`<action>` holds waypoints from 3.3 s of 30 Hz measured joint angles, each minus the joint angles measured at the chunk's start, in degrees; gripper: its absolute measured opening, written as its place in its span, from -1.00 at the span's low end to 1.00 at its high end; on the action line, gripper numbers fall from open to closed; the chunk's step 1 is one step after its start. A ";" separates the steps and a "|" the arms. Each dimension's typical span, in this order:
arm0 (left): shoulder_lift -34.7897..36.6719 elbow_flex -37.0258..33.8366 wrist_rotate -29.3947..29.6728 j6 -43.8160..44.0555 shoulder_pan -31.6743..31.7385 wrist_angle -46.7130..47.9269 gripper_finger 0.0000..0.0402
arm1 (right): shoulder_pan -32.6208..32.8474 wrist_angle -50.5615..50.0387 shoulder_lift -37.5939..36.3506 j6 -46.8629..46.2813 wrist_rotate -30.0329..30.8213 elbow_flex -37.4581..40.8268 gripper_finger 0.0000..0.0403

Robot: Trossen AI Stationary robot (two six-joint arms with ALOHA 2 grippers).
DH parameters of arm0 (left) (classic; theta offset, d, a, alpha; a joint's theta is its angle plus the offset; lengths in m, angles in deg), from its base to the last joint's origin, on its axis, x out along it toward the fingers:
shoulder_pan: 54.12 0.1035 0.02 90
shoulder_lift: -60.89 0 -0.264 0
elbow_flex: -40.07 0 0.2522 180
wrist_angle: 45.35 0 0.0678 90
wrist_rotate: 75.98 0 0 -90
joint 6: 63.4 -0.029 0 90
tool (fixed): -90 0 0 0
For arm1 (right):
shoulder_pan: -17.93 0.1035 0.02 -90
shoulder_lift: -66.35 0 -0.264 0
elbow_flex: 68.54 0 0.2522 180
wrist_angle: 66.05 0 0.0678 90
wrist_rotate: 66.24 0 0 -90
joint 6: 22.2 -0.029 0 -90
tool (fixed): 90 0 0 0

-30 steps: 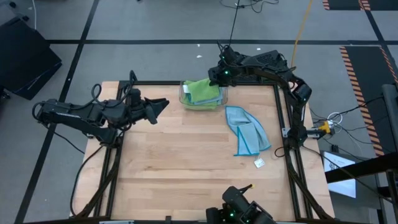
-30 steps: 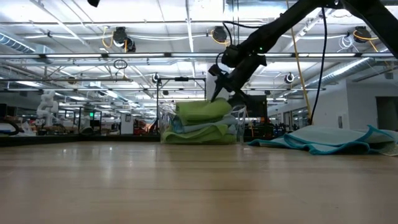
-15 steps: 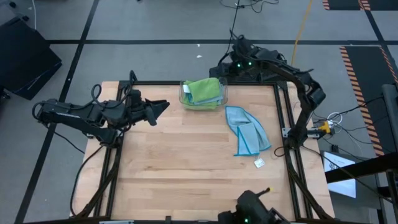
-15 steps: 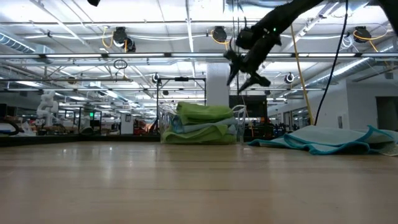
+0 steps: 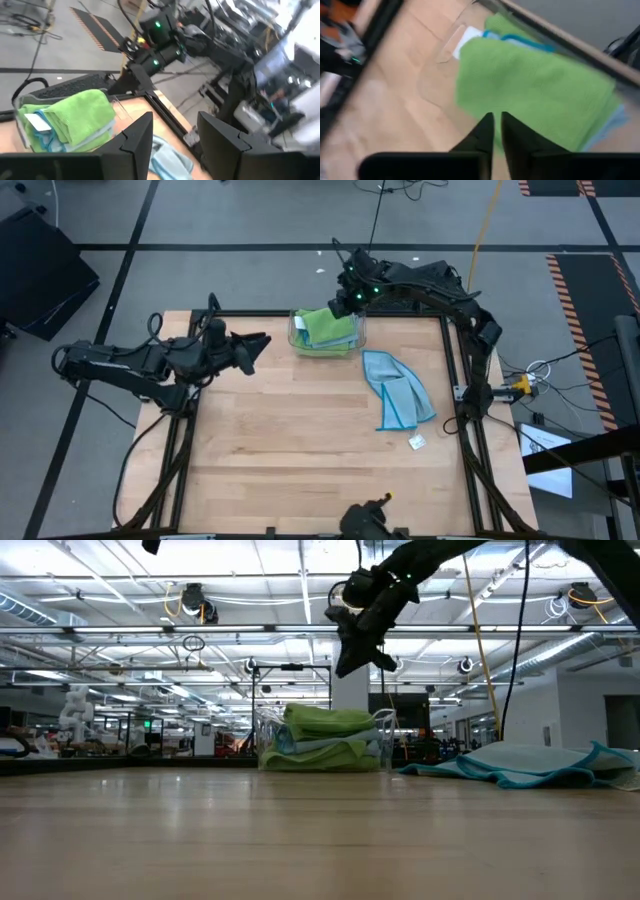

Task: Fold microfiber towels
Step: Put the folded green microfiber cloth into the transparent bin, then fold the blue microfiber cloth

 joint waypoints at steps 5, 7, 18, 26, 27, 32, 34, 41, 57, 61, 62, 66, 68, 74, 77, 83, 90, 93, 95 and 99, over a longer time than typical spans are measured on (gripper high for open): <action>-0.31 0.00 1.53 2.63 2.64 -0.20 -0.22 | 0.06 -1.43 5.55 8.52 4.33 -4.54 -0.96; -0.46 -0.01 1.59 2.68 3.47 -0.08 -0.22 | -0.19 -0.29 7.95 10.15 5.91 -4.56 -0.95; -0.83 -0.02 1.73 2.90 4.44 -0.14 -0.22 | 0.13 -5.33 15.45 20.57 8.87 -4.58 -1.00; -0.83 -0.02 2.32 2.91 4.60 1.35 -0.22 | 1.58 -5.71 15.62 24.93 13.16 -4.58 -1.00; -0.83 -0.02 2.32 2.91 4.71 1.33 -0.22 | 1.70 -5.75 15.72 25.01 13.20 -4.58 -1.00; -0.83 -0.02 2.27 2.40 4.75 1.35 -0.22 | 1.81 -5.88 13.19 25.36 12.49 -4.49 -1.00; -0.81 -0.02 2.27 1.97 4.75 1.35 -0.22 | 1.67 -5.16 10.85 24.44 11.35 -4.57 -1.00; -0.83 -0.02 2.25 1.91 4.82 1.38 -0.22 | 3.40 1.83 10.09 19.91 6.90 -4.60 -1.00; -0.83 -0.02 -3.21 0.51 4.77 1.46 -0.22 | 5.16 0.85 14.14 16.73 7.01 -4.49 -1.00; -0.83 -0.02 -3.88 -1.06 4.77 1.53 -0.22 | 5.16 -0.56 7.77 13.19 6.43 -4.56 -1.00; -0.81 -0.02 -3.91 -1.08 4.77 1.53 -0.22 | 5.16 -1.77 5.98 12.11 5.54 -4.56 -1.00; -0.81 -0.02 -3.91 -1.73 4.77 1.65 -0.22 | 5.84 -11.75 -3.14 7.31 3.96 -4.60 -1.00; -0.81 -0.02 -4.42 -3.17 4.75 1.90 -0.22 | 6.95 -18.67 -7.57 4.49 3.88 -4.63 -1.00; -0.83 0.04 -7.97 -6.95 4.77 8.50 -0.22 | 13.61 -33.14 -18.78 -8.40 8.39 -4.56 -1.00; -0.83 0.04 -9.48 -7.05 4.77 12.34 -0.22 | 17.93 -36.11 -23.44 -14.50 12.66 -3.45 -0.97; -0.83 0.04 -13.73 -5.04 4.22 14.58 -0.22 | 24.75 -36.96 -33.24 -23.65 15.95 9.52 -0.81; -0.79 0.04 -15.78 0.63 2.44 13.21 -0.22 | 28.63 -28.50 -43.61 -29.61 11.17 32.40 -0.46; -1.23 0.04 -15.59 3.76 2.17 13.00 -0.22 | 28.94 -22.35 -46.22 -28.94 5.27 40.78 -0.29; -1.92 0.04 -15.54 4.12 2.19 12.56 -0.22 | 30.09 -18.05 -47.39 -26.34 3.06 45.66 -0.18; -3.07 0.09 -15.51 3.68 2.50 12.11 -0.22 | 32.46 -8.88 -49.52 -16.30 -0.09 54.47 -0.04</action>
